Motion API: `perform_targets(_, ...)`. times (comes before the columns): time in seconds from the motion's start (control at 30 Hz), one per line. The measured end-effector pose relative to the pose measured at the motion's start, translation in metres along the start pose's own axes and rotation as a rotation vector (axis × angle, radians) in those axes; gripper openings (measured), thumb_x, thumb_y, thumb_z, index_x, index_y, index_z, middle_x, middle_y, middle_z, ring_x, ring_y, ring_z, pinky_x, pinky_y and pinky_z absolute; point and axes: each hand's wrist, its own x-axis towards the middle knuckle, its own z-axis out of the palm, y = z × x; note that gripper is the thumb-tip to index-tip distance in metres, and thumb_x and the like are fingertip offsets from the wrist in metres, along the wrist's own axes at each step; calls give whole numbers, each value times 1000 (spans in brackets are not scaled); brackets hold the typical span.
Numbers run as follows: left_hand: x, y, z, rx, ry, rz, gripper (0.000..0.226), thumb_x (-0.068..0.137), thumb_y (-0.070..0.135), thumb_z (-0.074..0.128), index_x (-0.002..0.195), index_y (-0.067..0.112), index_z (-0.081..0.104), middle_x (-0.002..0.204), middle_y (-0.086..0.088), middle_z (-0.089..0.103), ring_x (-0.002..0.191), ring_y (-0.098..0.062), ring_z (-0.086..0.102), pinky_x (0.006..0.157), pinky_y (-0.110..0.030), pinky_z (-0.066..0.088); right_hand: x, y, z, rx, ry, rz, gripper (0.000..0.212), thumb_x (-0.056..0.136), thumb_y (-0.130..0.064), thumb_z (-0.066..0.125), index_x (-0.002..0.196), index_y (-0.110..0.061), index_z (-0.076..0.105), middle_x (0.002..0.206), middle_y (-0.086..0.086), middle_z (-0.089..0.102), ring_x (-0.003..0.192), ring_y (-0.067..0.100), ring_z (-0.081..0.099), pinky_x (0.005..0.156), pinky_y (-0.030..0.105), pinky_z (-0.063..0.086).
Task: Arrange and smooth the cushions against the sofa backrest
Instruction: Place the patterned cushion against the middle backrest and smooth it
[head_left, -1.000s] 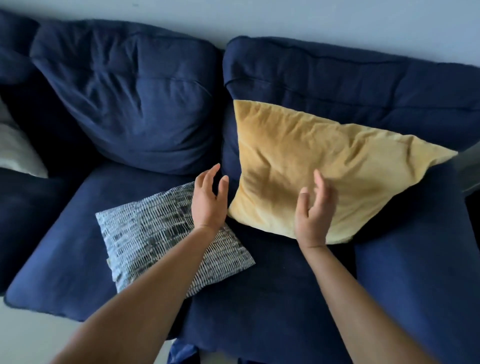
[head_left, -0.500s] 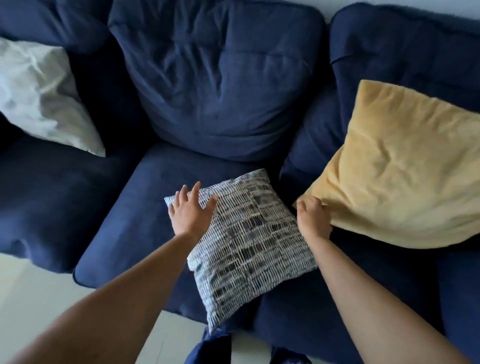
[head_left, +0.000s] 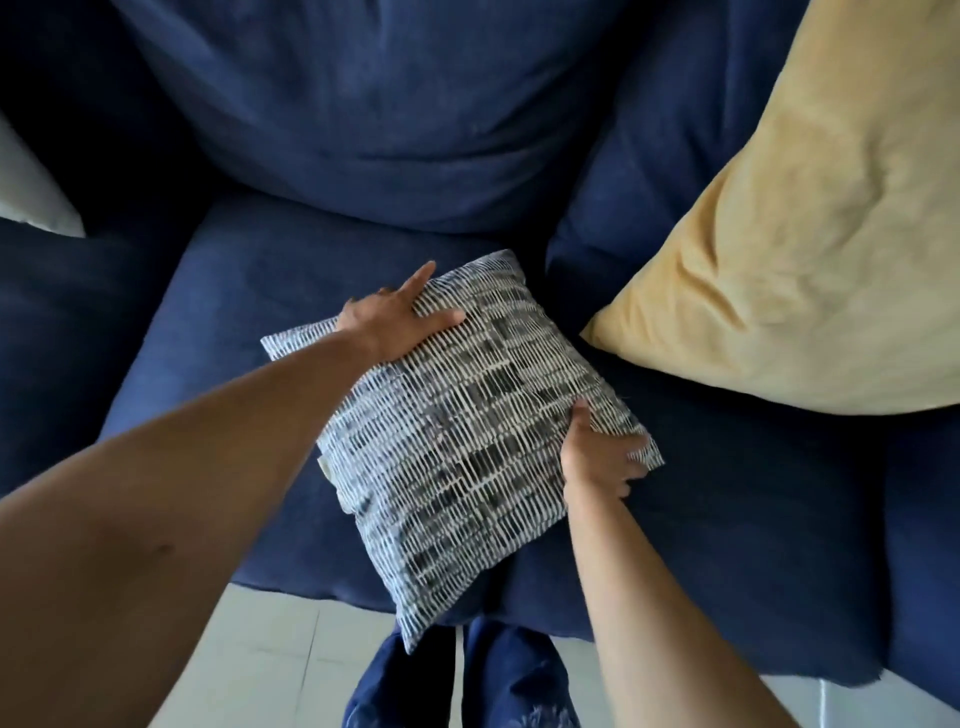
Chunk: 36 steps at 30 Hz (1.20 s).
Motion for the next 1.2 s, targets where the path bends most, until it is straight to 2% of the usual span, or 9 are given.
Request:
perform_targets(0.17,-1,-6,9,-106,-6,-27,92,68,98,34,148,64,2,149,-6,52,126,-33,57,98,-44,50,-15,9,15,207,-46,-28,101,88,-68,51,158,-21,-5,156,29,16,129,51,43,97,51,44)
perform_targets(0.33,-24,-17,7,-347,138,-53,78,78,84,51,147,61,25,138,2,61,119,-25,61,89,-35,50,-35,-10,13,232,-38,-378,90,92,-61,52,158,-25,3,151,22,25,107,41,59,75,36,45)
perform_targets(0.6,-86,-36,-5,-960,571,-95,62,80,60,73,136,61,47,123,23,66,113,1,63,104,-32,50,-71,-91,-18,225,157,-1239,85,85,-37,76,152,-6,34,129,23,49,110,23,52,86,8,33)
perform_targets(0.7,-91,-29,-25,-1099,828,-37,57,90,39,73,141,47,51,123,30,63,112,10,61,101,-20,49,-87,-135,-34,307,201,-1473,82,85,-36,75,147,3,39,124,23,51,110,18,52,91,-6,28)
perform_targets(0.77,-86,-26,-45,-1114,955,20,57,93,31,70,146,38,49,127,33,59,117,14,55,102,-12,43,-103,-165,-42,390,188,-1557,81,86,-34,75,145,7,38,125,24,49,113,13,52,94,-5,30)
perform_targets(0.9,-50,-39,-90,-1046,1004,82,63,96,37,64,152,42,36,132,45,47,127,17,45,103,-8,36,-118,-218,-39,510,205,-1624,83,84,-26,80,144,12,36,131,20,44,118,-11,40,99,2,34)
perform_targets(1.07,3,-71,-110,-999,718,-69,85,90,69,54,156,49,4,161,8,34,143,-15,38,112,-35,36,-89,-231,-9,397,44,-1494,100,83,-35,79,153,6,19,148,10,30,137,7,33,103,0,23)
perform_targets(1.13,21,-81,-117,-1110,639,-95,101,80,78,56,157,44,0,159,0,38,143,-21,39,115,-41,35,-75,-223,2,396,-54,-1369,106,83,-43,76,157,-7,10,158,6,24,142,5,28,109,8,26)
perform_targets(1.2,34,-85,-129,-1262,609,-83,114,69,81,64,158,41,5,157,2,41,141,-19,43,116,-44,36,-68,-217,6,444,-117,-1233,104,83,-46,75,158,-19,8,154,-4,37,134,-1,41,105,12,36)
